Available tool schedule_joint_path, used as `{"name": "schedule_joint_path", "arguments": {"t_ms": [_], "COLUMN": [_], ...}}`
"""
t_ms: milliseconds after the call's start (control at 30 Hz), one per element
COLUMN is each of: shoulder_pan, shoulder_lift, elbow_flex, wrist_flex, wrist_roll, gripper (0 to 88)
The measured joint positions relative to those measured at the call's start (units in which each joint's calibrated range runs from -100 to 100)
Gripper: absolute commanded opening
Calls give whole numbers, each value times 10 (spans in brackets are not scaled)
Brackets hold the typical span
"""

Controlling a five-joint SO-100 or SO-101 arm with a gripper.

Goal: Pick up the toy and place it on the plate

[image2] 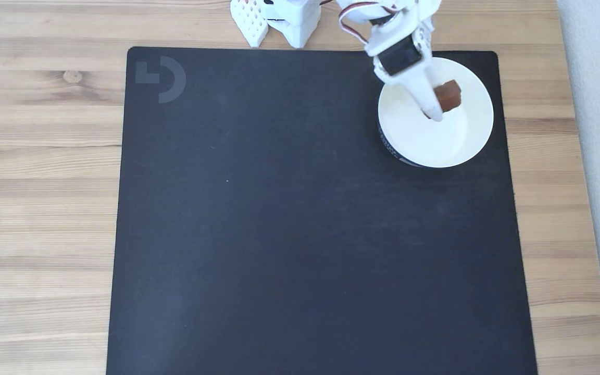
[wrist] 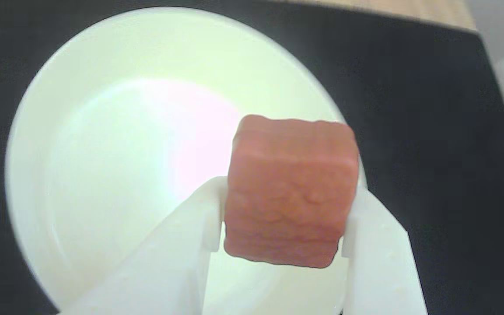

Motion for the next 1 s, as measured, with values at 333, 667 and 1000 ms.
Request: {"name": "schedule_joint_path", "arguments": {"t_ms": [333,667,1000], "shoulder_pan": [0,0,0], "shoulder_lift": [-98,-101,-101], "elbow_flex": [131,137,140], "wrist_flex": [0,0,-1], "wrist_roll": [-24,-24,-24], "gripper": [32,264,263]}}
